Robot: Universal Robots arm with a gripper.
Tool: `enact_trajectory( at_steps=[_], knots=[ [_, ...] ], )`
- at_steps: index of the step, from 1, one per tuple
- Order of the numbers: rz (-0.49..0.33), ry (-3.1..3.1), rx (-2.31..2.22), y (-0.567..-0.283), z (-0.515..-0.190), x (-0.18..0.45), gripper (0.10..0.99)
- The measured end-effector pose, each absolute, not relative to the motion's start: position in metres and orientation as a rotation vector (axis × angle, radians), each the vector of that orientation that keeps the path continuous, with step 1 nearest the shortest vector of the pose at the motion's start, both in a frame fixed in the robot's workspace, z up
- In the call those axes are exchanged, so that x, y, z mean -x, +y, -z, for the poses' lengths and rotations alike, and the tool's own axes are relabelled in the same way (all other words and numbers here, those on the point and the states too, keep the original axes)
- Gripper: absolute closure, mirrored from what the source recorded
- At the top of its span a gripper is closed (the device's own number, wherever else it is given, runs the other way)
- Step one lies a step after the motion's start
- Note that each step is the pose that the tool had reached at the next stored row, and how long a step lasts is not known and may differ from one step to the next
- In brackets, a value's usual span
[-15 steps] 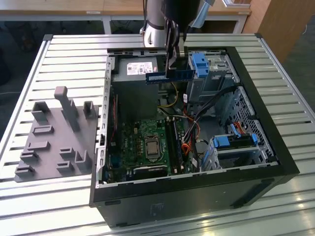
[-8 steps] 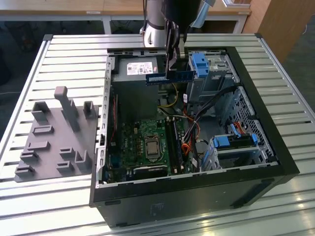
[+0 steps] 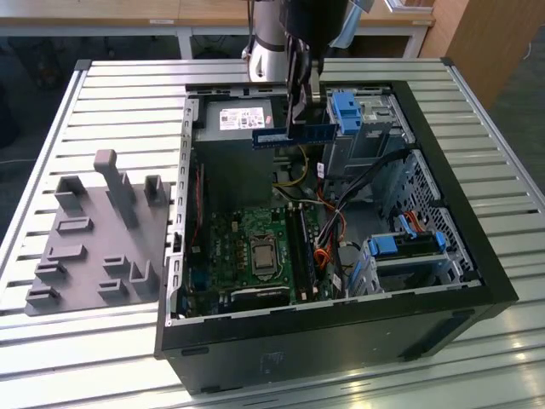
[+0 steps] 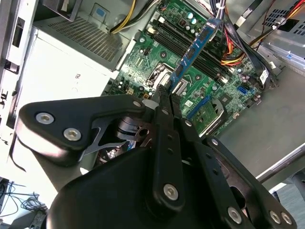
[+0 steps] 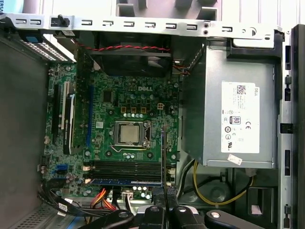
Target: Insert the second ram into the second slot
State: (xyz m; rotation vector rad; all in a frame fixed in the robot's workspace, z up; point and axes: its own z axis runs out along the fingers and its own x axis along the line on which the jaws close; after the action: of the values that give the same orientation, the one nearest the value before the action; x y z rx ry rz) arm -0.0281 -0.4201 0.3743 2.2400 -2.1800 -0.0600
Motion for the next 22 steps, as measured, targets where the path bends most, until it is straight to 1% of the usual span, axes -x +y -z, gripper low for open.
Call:
enact_trajectory(
  at_steps=[22],
  knots=[
    [0.06, -2.18, -2.24, -0.4254, -0.3742, 0.0281, 0.957]
  ],
)
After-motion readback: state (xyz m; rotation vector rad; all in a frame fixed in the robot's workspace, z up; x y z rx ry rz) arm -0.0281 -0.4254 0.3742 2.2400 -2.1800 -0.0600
